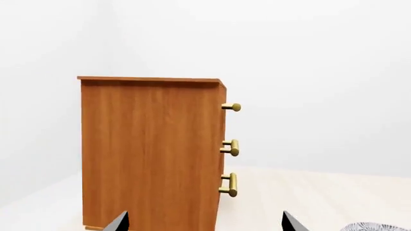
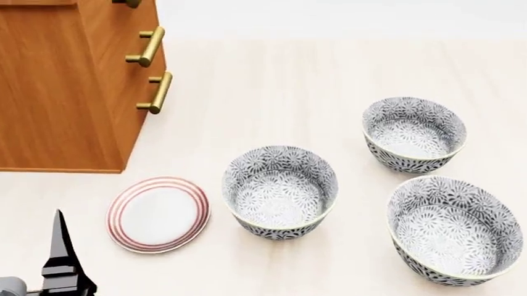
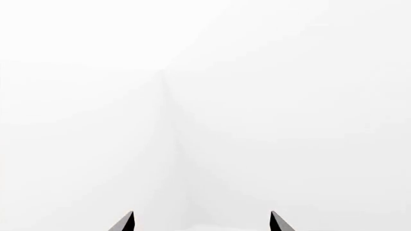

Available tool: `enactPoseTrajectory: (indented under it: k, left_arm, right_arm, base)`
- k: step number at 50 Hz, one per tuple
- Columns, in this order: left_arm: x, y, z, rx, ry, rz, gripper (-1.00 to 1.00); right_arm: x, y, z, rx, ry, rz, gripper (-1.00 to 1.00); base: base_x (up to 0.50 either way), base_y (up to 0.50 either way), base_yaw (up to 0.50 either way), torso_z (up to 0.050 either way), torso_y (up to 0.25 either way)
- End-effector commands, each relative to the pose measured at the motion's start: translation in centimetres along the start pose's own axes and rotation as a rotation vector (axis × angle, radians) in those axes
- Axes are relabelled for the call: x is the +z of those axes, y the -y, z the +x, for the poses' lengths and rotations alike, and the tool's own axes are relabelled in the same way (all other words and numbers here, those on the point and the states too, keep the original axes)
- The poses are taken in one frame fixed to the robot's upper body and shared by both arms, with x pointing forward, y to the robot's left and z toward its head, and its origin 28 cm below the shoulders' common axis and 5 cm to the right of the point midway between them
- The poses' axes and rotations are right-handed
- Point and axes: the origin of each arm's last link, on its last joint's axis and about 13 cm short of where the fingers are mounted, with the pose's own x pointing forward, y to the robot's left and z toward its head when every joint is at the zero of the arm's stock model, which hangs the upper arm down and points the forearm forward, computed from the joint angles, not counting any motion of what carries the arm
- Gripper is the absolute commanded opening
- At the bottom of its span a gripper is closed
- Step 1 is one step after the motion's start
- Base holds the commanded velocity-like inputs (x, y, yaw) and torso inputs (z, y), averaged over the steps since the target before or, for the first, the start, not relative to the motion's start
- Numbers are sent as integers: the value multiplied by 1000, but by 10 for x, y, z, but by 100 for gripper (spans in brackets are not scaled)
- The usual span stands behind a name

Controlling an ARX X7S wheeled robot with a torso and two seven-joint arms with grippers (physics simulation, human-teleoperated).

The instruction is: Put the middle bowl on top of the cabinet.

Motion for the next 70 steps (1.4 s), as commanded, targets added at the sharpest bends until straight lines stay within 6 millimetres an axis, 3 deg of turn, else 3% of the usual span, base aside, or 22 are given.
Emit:
enactPoseTrajectory:
  k: [1, 18, 34, 50, 57, 63, 70]
  left_arm:
    - [4, -1, -7, -10, 16, 4, 100]
    - [5, -3, -6, -4, 13, -1, 100]
    - [3, -4, -6, 3, 2, -5, 100]
    - [0, -1, -10, 0, -56, -75, 100]
    - [22, 26, -23, -166, -174, -274, 100]
    - [38, 52, -27, -277, -204, -325, 100]
    - [47, 67, -23, -312, -273, -403, 100]
  right_arm:
    - [4, 4, -1, 12, 19, -43, 100]
    - [6, 6, -2, -4, 10, -61, 100]
    - [6, 7, -2, -17, 17, -74, 100]
    - [5, 4, -2, -12, 22, -78, 100]
    - [2, -1, 0, -1, 15, -95, 100]
    - [0, 3, 2, 8, 10, -96, 100]
    - [2, 9, 2, 15, 17, -94, 100]
  base:
    - [500, 0, 0, 0, 0]
    - [225, 0, 0, 0, 0]
    - [498, 0, 0, 0, 0]
    - [0, 0, 0, 0, 0]
    - [0, 0, 0, 0, 0]
    - [0, 0, 0, 0, 0]
    - [0, 0, 0, 0, 0]
